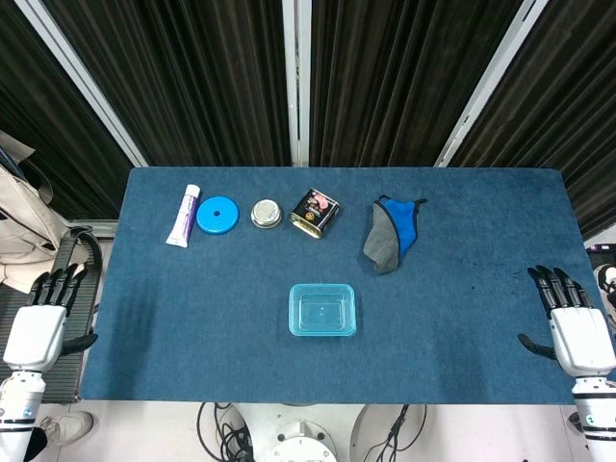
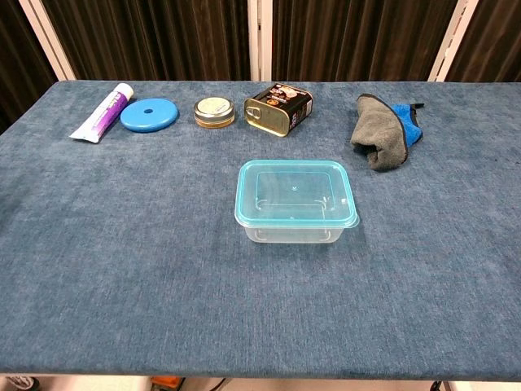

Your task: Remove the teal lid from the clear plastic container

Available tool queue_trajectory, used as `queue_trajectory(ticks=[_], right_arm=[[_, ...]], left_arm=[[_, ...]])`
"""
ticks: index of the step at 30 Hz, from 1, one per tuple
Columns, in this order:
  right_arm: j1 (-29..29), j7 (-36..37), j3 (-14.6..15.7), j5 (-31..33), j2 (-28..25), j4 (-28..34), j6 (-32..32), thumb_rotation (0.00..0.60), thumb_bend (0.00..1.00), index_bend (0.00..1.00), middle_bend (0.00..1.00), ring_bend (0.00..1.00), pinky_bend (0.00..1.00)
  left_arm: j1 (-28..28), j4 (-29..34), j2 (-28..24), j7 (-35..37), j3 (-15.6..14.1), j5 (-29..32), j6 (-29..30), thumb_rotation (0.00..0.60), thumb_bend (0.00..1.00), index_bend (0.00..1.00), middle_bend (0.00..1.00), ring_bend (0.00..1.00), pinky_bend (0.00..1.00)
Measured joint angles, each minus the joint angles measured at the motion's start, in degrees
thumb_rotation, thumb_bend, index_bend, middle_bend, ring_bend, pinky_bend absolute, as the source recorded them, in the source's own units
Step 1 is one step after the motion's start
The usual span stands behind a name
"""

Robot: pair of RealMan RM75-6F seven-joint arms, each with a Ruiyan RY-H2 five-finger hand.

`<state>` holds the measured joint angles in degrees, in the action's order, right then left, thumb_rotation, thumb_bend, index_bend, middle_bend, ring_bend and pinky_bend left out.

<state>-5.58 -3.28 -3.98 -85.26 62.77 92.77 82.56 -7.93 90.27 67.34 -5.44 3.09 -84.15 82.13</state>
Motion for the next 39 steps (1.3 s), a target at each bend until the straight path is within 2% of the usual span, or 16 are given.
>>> queue_trajectory(ticks=[9,13,18,26,31,39], right_arm=[[-2.3,0.5,-1.0,1.1,2.7,-3.2,-2.9,0.6,0.0,0.0,0.08,0.03,0.15],[-2.3,1.2,-1.2,1.0,3.1,-3.8,-2.0,0.6,0.0,0.0,0.07,0.03,0.15],[-1.8,3.3,-0.9,0.5,3.4,-4.6,-1.1,0.6,0.0,0.0,0.07,0.03,0.15],[-0.5,4.3,-0.9,-0.7,2.4,-4.3,2.4,0.6,0.0,0.0,0.07,0.03,0.15],[0.7,6.0,-0.3,-1.1,2.4,-4.8,3.4,0.6,0.0,0.0,0.06,0.03,0.15],[1.6,6.3,-0.1,-1.4,2.1,-4.8,4.8,0.6,0.0,0.0,0.05,0.03,0.15]], left_arm=[[-0.6,0.5,0.7,-1.7,0.3,1.5,-1.3,0.6,0.02,0.06,0.0,0.0,0.0],[-1.7,1.0,0.9,-2.2,0.4,-0.4,-1.5,0.6,0.02,0.06,0.0,0.0,0.0],[-5.3,1.5,1.8,-2.6,0.5,-3.1,-4.8,0.6,0.02,0.06,0.0,0.0,0.0],[-17.0,3.1,5.4,-2.2,2.0,-11.2,-13.9,0.6,0.02,0.06,0.0,0.0,0.0],[-25.6,3.4,9.8,-1.7,3.0,-13.2,-23.0,0.6,0.02,0.06,0.0,0.0,0.0],[-35.7,3.3,18.6,-1.3,3.6,-14.6,-32.5,0.6,0.02,0.06,0.0,0.0,0.0]])
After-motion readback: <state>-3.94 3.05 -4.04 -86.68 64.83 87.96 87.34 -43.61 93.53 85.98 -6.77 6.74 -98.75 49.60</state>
